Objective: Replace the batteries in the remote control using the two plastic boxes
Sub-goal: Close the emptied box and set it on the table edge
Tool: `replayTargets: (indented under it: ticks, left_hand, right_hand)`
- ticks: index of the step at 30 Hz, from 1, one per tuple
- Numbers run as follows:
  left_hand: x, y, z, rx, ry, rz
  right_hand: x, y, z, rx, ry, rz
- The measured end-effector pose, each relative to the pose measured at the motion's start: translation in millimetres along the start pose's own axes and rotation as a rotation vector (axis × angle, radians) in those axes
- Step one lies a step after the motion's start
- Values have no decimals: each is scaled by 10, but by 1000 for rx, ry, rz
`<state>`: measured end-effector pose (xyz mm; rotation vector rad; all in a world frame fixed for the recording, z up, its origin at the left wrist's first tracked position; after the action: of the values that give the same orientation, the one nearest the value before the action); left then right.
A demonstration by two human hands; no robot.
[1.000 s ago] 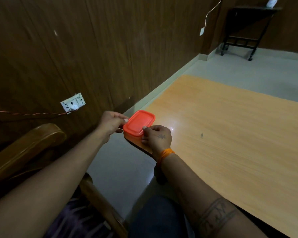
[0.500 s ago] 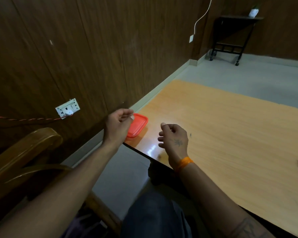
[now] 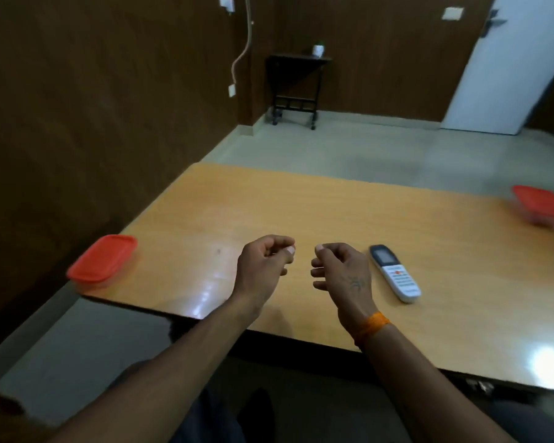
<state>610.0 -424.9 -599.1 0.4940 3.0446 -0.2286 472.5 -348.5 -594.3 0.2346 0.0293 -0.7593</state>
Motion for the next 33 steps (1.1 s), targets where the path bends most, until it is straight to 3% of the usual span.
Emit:
replayTargets:
  ticks: [7,13,19,23,33]
  left_hand:
    - [1160,94,194,-154,45,89]
    - [1827,85,433,-321,-23,24]
    - [2053,-12,554,-340,-73,13]
    - [2066,-85,588,-330,-108,10]
    - [1667,-519,533,-234,-151,-57]
  right_hand:
    - [-1077,-399,-243,-2,131,-205]
    - [-1650,-744,-430,-12,345,-367]
    - [-1644,-1010,-651,84,561,-229]
    - [-1551,-1121,-671,84,466,-155]
    - [-884,-1388,-650,81,102,-158]
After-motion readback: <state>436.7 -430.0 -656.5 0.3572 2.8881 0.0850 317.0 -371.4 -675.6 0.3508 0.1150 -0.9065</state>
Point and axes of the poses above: each hand's wrist, its own y-axis away from the middle knuckle, its own x-axis out of the palm, z = x × y, the point moved 2 cm from there along -y, towards the middle knuckle, and after that the axes turned 6 degrees about x, right-handed, at the moved point
